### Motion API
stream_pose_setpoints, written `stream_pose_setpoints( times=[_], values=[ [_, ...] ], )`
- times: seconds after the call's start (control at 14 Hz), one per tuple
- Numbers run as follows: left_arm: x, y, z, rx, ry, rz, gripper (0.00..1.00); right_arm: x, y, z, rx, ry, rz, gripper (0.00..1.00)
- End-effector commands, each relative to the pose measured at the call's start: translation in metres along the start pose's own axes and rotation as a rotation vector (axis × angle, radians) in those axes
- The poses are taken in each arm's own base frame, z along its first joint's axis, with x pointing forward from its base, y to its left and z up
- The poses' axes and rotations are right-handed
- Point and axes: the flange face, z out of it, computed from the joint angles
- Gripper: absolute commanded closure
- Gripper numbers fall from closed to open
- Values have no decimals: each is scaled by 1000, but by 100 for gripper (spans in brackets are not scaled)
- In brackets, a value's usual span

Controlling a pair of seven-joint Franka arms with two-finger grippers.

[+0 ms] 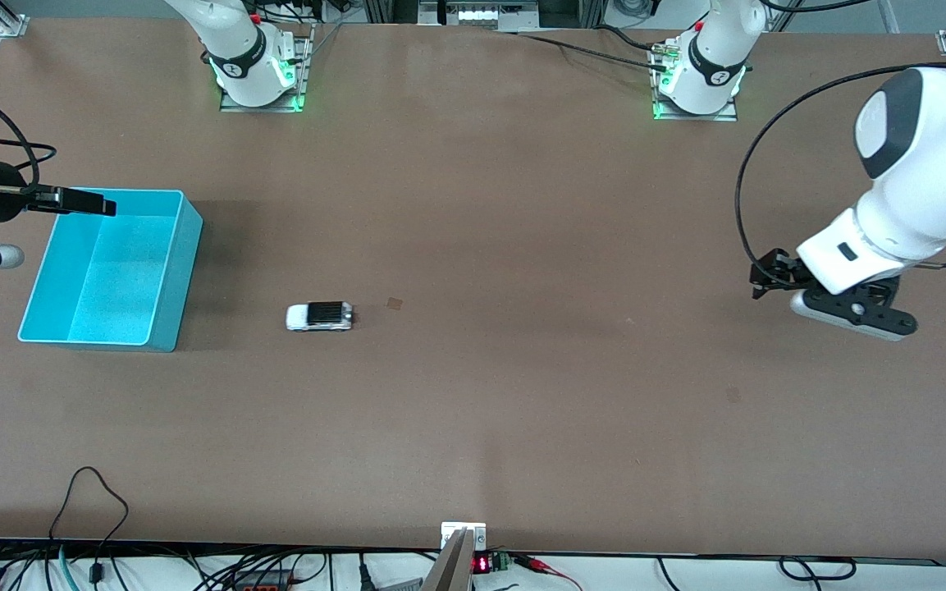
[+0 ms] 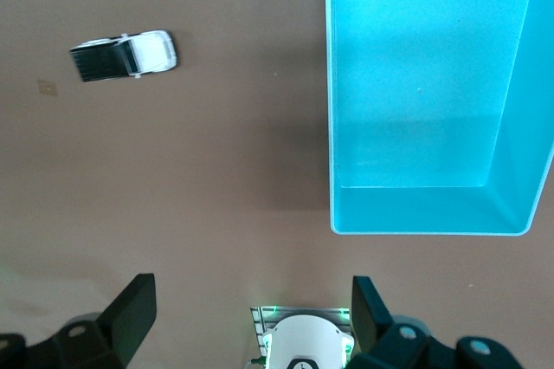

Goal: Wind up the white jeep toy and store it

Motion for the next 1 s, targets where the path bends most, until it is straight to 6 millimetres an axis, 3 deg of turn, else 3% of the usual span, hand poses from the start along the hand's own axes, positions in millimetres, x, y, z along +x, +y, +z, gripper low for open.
stream_pose_setpoints(
  times=[0.0, 0.14, 0.29, 0.72, 0.93],
  values=[
    [-3, -17, -11, -28, 3, -72, 0, -1, 3, -3, 8, -5, -15, 0],
    [-4, -41, -23, -81, 39, -157, 0, -1, 4, -3, 9, -7, -13, 0],
    [-4, -50, -35, -71, 46, -200, 0, -1, 7, -3, 9, -6, -8, 0],
    [-12, -72, -67, -59, 2, -253, 0, -3, 6, -2, 9, -15, -53, 0],
    [-17, -68, -85, -61, -7, -336, 0, -1, 2, 5, 8, -24, -64, 0]
  ],
)
